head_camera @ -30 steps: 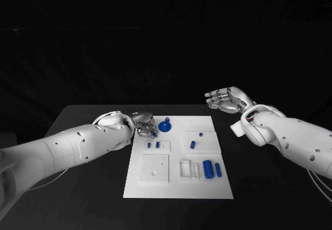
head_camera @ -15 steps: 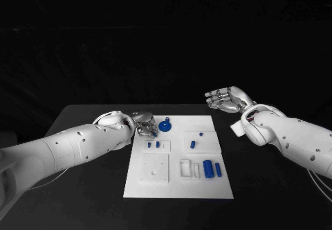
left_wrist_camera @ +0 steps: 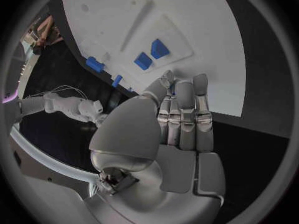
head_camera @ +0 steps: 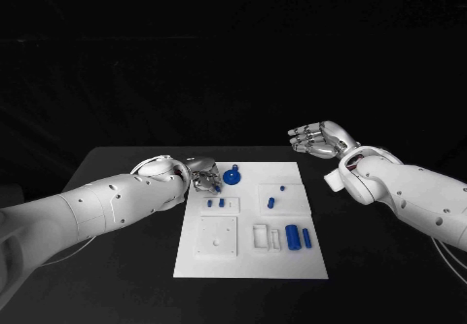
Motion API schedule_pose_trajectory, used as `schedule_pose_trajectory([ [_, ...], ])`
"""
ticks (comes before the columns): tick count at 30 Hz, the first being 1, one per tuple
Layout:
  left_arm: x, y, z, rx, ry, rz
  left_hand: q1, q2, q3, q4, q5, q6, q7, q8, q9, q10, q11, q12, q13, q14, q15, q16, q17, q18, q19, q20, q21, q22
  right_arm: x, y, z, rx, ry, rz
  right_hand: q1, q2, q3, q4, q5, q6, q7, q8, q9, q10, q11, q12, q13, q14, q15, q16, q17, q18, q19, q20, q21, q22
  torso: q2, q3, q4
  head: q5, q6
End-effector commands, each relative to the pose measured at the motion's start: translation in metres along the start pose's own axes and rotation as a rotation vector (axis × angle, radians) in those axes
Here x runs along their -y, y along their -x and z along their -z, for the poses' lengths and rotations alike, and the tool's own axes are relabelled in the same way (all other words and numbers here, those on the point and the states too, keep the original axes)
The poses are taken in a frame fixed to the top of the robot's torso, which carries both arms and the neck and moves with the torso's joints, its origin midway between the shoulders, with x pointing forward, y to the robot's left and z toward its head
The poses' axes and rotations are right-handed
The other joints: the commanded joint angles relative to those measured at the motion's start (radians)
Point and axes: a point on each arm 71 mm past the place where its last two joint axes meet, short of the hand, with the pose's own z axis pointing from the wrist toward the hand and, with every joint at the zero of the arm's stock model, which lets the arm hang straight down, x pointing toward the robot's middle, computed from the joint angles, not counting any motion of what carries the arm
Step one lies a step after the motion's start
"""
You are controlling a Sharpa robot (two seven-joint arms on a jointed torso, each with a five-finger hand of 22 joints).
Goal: Assemble the parts on the task board
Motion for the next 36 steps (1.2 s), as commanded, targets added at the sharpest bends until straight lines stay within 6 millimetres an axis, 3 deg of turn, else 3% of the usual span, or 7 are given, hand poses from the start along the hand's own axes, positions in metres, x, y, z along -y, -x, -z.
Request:
schedule_pose_trajectory([
  [1,0.0046,-0.0083,-0.0009,-0.042,-0.01,-0.003,0.003,0.009,-0.001,-0.004,0.001,0.008,0.002,0.002,0.001,0.003,-0.001,-0.003,0.001,0.004,-0.001,-0.003,0.001,0.002,-0.002,0.002,0.004,0.023,-0.0009,-0.0014,-0.0002,-0.013,0.01,-0.003,-0.003,0.004,0.007,-0.002,0.007,-0.006,0.0,-0.002,-0.001,-0.004,0.001,-0.002,-0.001,-0.006,0.001,-0.003,-0.002,0.013,-0.005,-0.002,0.001,-0.001,0.0,-0.0001,0.0002,0.0,-0.001],
  [24,0.009,-0.0086,-0.0007,-0.019,-0.022,-0.027,0.005,0.006,-0.006,-0.011,0.0,0.016,0.0,0.002,0.001,0.014,-0.005,-0.003,0.001,0.002,-0.003,0.001,0.002,0.001,-0.007,0.001,0.012,0.023,0.0,-0.0022,-0.0006,-0.014,0.008,-0.004,-0.003,0.004,0.007,-0.002,0.007,-0.006,0.0,-0.002,-0.001,-0.004,0.001,-0.002,-0.001,-0.006,0.001,-0.003,-0.002,0.013,-0.005,-0.002,0.001,-0.001,0.0,0.0002,-0.0003,-0.001,-0.003],
  [36,0.0031,-0.0117,-0.0004,-0.071,0.03,-0.035,0.013,-0.003,-0.017,-0.019,-0.016,-0.024,0.006,0.001,0.0,0.015,-0.003,0.001,0.002,-0.02,0.0,0.01,0.005,-0.002,-0.021,0.003,0.016,0.023,0.0006,-0.0024,-0.0005,-0.017,0.006,-0.004,-0.003,0.004,0.007,-0.002,0.007,-0.006,0.0,-0.002,-0.001,-0.004,0.001,-0.002,-0.001,-0.006,0.001,-0.003,-0.002,0.013,-0.005,-0.002,0.001,-0.001,0.0,0.0001,-0.0004,-0.004,-0.006],
])
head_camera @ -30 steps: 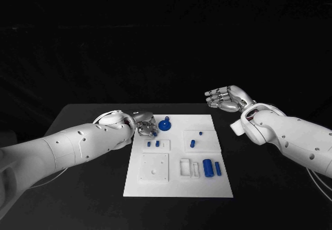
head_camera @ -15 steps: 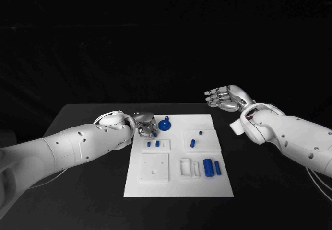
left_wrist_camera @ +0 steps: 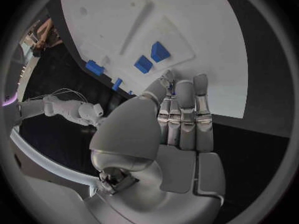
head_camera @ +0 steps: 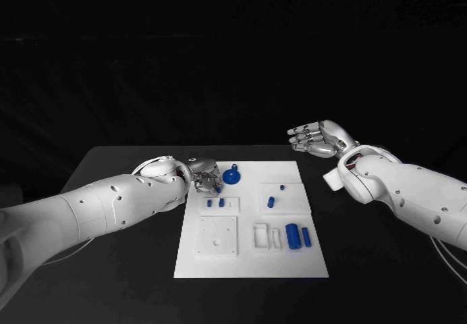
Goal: Assemble the parts on the task board
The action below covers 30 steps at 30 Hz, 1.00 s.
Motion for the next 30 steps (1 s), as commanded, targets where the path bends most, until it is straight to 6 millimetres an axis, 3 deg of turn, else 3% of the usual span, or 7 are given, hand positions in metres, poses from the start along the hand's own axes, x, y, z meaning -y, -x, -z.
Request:
schedule_pose_trajectory([
  [1,-0.0019,-0.0069,0.0003,-0.055,0.024,-0.011,0.012,-0.003,-0.004,-0.006,-0.004,-0.008,0.001,-0.001,-0.002,0.009,0.002,0.001,0.001,-0.009,0.0,0.007,0.002,0.004,-0.009,-0.002,0.008,0.023,-0.0007,-0.0015,0.0,-0.015,0.009,-0.004,-0.003,0.004,0.007,-0.002,0.007,-0.006,0.0,-0.002,-0.001,-0.004,0.001,-0.002,-0.001,-0.006,0.001,-0.003,-0.001,0.013,-0.005,-0.002,0.001,-0.001,0.0,-0.0004,0.0,-0.001,-0.002],
  [9,-0.0007,-0.0037,0.0007,-0.009,-0.001,-0.01,0.017,-0.016,-0.009,-0.019,0.001,-0.088,-0.004,-0.001,-0.004,0.04,-0.012,0.004,0.002,-0.004,-0.01,0.017,0.004,-0.003,-0.004,-0.011,0.014,0.021,-0.0003,-0.0016,0.0001,-0.015,0.008,-0.004,-0.006,0.006,0.007,-0.003,0.007,-0.007,0.0,-0.002,-0.001,-0.004,0.002,-0.002,-0.001,-0.006,0.001,-0.003,-0.001,0.013,-0.005,-0.002,0.001,-0.001,0.0,-0.0002,0.0,-0.002,-0.001],
  [20,-0.0031,-0.0009,0.0018,0.025,-0.003,0.0,0.018,-0.024,-0.006,-0.026,0.002,-0.127,-0.007,-0.001,-0.004,0.053,-0.018,0.005,0.002,-0.003,-0.015,0.019,0.004,-0.01,-0.002,-0.017,0.014,0.021,0.0006,-0.0024,0.0002,-0.02,0.002,-0.004,-0.005,0.004,0.003,-0.005,0.005,-0.008,0.0,-0.002,-0.001,-0.007,0.003,-0.002,-0.001,-0.009,0.001,-0.004,-0.002,0.012,-0.007,-0.002,0.001,-0.001,0.0,-0.0012,0.0,-0.005,-0.001],
  [30,-0.0103,0.0015,0.0035,0.041,0.017,0.013,0.024,-0.026,-0.002,-0.03,0.004,-0.138,-0.01,-0.002,-0.005,0.059,-0.02,0.006,0.003,-0.001,-0.017,0.022,0.006,-0.011,0.001,-0.019,0.016,0.022,0.0029,-0.0034,0.0005,-0.033,-0.016,0.025,0.01,0.011,-0.098,-0.006,-0.029,0.003,-0.008,-0.002,-0.001,-0.022,0.01,-0.001,-0.001,-0.016,0.005,0.0,-0.002,0.014,-0.012,0.002,0.001,-0.001,0.0,-0.0008,0.0003,-0.005,0.0],
])
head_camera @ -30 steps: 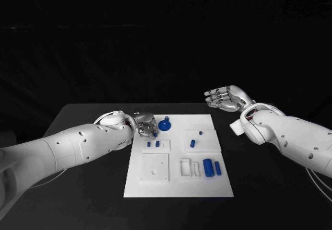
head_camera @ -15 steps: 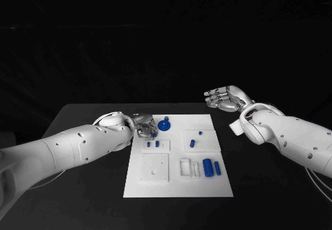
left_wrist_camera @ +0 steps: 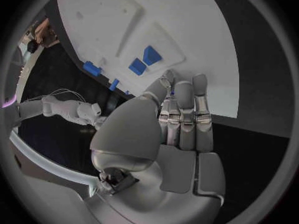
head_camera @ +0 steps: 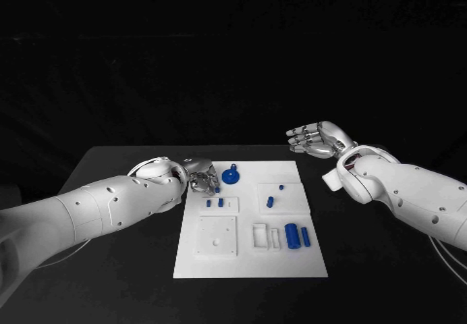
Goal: Assemble the parts on the task board
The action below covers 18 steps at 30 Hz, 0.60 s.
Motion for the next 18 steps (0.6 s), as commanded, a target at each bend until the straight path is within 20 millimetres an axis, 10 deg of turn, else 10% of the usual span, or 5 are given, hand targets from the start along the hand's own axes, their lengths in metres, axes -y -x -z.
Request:
schedule_pose_trajectory([
  [1,-0.002,0.002,0.001,0.023,-0.001,0.016,0.002,-0.005,0.002,-0.006,0.004,-0.007,-0.001,-0.004,-0.001,0.005,0.0,0.006,0.002,0.002,-0.006,0.003,0.001,-0.011,0.0,-0.005,0.005,0.022,0.001,-0.003,0.0,-0.029,-0.008,0.028,0.011,0.01,-0.031,-0.004,-0.015,0.005,-0.003,-0.002,-0.001,-0.003,-0.001,-0.001,-0.001,0.006,-0.002,-0.001,-0.001,0.014,0.008,-0.003,0.001,-0.001,0.0,0.001,0.0003,0.0,0.002],
  [6,-0.01,0.006,0.004,0.046,0.016,0.043,0.004,-0.003,0.006,-0.006,0.007,0.004,0.01,-0.003,-0.001,-0.007,0.008,0.003,0.001,-0.004,-0.001,-0.002,0.0,-0.011,-0.005,-0.004,0.006,0.023,0.002,-0.006,0.001,-0.069,-0.016,0.093,0.026,0.021,-0.038,-0.019,-0.094,0.101,-0.003,0.005,0.004,0.066,-0.026,0.003,-0.002,0.142,-0.054,0.043,0.002,0.03,0.14,-0.051,0.047,0.008,-0.001,0.0012,0.0005,-0.003,0.005],
  [11,-0.022,0.016,0.01,0.104,0.038,0.125,0.005,-0.001,0.014,-0.008,0.011,0.031,0.032,-0.002,0.0,-0.048,0.033,0.002,0.0,-0.027,0.015,-0.029,-0.012,-0.001,-0.026,0.009,0.005,0.024,0.002,-0.01,0.002,-0.125,-0.012,0.197,0.066,0.037,-0.114,-0.036,-0.197,0.201,-0.031,0.022,0.012,0.21,-0.087,0.036,0.002,0.389,-0.161,0.159,0.05,0.058,0.365,-0.151,0.193,0.076,-0.001,0.0023,0.0006,-0.022,0.013],
  [18,-0.043,0.041,0.022,0.243,0.087,0.426,-0.023,-0.004,0.028,0.006,0.012,0.026,0.04,-0.003,0.0,-0.125,0.06,0.001,-0.001,-0.092,0.038,-0.206,-0.09,0.005,-0.102,0.036,-0.062,-0.003,0.002,-0.018,0.004,-0.219,-0.009,0.411,0.053,0.065,-0.178,-0.06,-0.266,0.266,-0.057,0.004,0.007,0.261,-0.115,-0.011,-0.001,0.516,-0.219,0.315,0.222,0.017,0.472,-0.247,0.396,0.212,-0.002,0.0005,0.0044,-0.054,0.022],
])
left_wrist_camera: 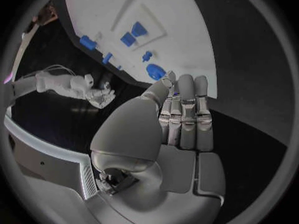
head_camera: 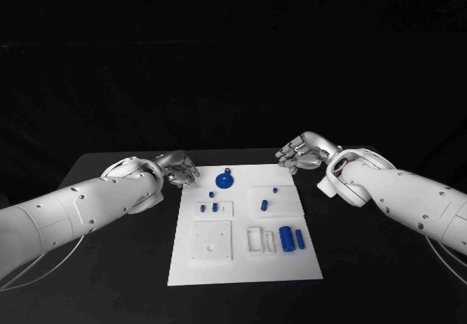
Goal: Assemble the parts on the task board
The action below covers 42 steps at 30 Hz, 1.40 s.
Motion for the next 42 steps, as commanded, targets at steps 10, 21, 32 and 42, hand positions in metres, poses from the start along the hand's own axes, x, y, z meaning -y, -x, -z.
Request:
schedule_pose_trajectory([
  [10,-0.005,0.035,0.02,0.185,0.065,0.726,-0.064,-0.015,0.038,0.07,-0.009,-0.037,0.02,-0.002,0.0,-0.101,0.039,-0.001,-0.003,-0.013,0.057,-0.486,-0.171,-0.011,-0.072,0.062,-0.213,-0.241,-0.003,-0.019,0.002,-0.15,-0.06,0.48,-0.064,-0.015,0.078,-0.005,-0.074,0.015,-0.005,-0.001,-0.001,-0.09,0.014,-0.004,-0.002,-0.004,0.001,0.394,0.31,0.017,0.066,-0.003,0.182,0.156,-0.001,-0.0038,0.0014,-0.023,0.015],
  [21,0.009,0.035,0.033,0.184,-0.001,0.962,-0.057,-0.024,0.029,0.105,-0.024,-0.041,0.019,-0.002,0.0,-0.125,0.054,-0.001,-0.004,0.01,0.1,-0.819,-0.194,-0.019,-0.13,0.109,-0.211,-0.591,-0.009,-0.034,0.002,-0.154,-0.109,0.623,-0.046,-0.061,0.091,0.032,-0.172,-0.013,-0.001,-0.002,-0.001,-0.122,0.022,-0.003,-0.001,-0.013,0.015,0.427,0.312,0.023,0.061,0.013,0.188,0.19,0.001,-0.0054,0.0021,-0.025,0.02],
  [32,0.015,0.034,0.036,0.19,-0.034,0.983,-0.053,-0.023,0.019,0.108,-0.024,-0.039,0.02,-0.002,0.0,-0.126,0.055,-0.001,-0.004,0.031,0.101,-0.873,-0.179,-0.024,-0.1,0.107,-0.208,-0.742,-0.01,-0.051,0.002,-0.194,-0.107,0.644,-0.025,-0.084,0.103,0.071,-0.177,-0.017,0.0,-0.002,-0.001,-0.122,0.023,-0.004,-0.001,-0.017,0.017,0.439,0.296,0.024,0.066,0.015,0.167,0.223,0.002,-0.0023,-0.0008,-0.018,0.018],
  [42,0.018,0.034,0.036,0.192,-0.046,0.985,-0.053,-0.02,0.007,0.105,-0.025,-0.039,0.02,-0.002,0.0,-0.13,0.056,-0.001,-0.003,0.034,0.102,-0.886,-0.17,-0.026,-0.077,0.106,-0.205,-0.86,-0.013,-0.066,0.001,-0.219,-0.089,0.635,-0.026,-0.087,0.142,0.068,-0.184,-0.014,0.001,-0.002,-0.001,-0.109,0.02,-0.004,-0.001,-0.019,0.013,0.444,0.294,0.024,0.066,0.012,0.157,0.25,0.002,-0.0008,0.0007,-0.013,0.015],
])
